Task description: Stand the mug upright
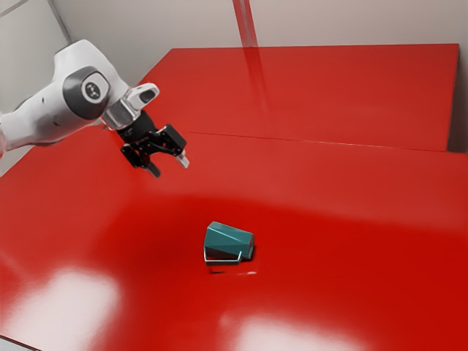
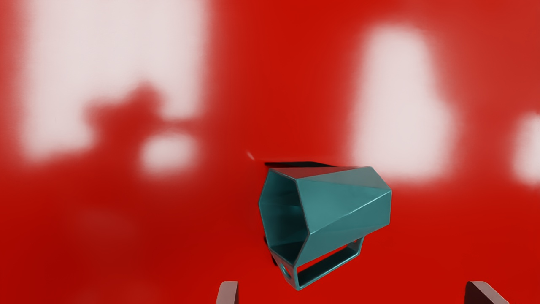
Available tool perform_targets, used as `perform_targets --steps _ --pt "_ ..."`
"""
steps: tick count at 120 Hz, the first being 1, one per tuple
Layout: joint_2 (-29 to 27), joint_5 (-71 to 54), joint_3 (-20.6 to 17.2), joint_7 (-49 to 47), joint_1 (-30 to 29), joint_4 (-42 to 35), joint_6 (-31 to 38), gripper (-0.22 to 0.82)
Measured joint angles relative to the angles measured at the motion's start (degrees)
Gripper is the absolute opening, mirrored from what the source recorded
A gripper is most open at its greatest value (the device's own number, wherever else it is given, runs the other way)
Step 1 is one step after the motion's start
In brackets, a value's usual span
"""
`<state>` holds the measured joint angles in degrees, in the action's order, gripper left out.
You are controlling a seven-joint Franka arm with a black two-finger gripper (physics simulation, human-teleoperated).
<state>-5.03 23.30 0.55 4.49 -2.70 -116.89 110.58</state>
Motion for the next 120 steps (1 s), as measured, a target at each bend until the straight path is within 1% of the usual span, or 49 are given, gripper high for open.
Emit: perform_targets --steps 21,34,51,83,120 --pt "-0.2 9.1 1.0 5.2 -0.2 -6.8 5.6 0.58" --pt "-0.2 15.4 2.1 9.0 -0.2 -10.5 8.0 0.58" --pt "-0.1 23.0 2.4 14.5 -0.3 -14.7 10.7 0.58" --pt "0.8 31.5 2.8 23.6 -0.2 -20.6 12.9 0.58" --pt "4.1 40.7 2.8 33.0 -0.2 -23.2 13.5 0.58"
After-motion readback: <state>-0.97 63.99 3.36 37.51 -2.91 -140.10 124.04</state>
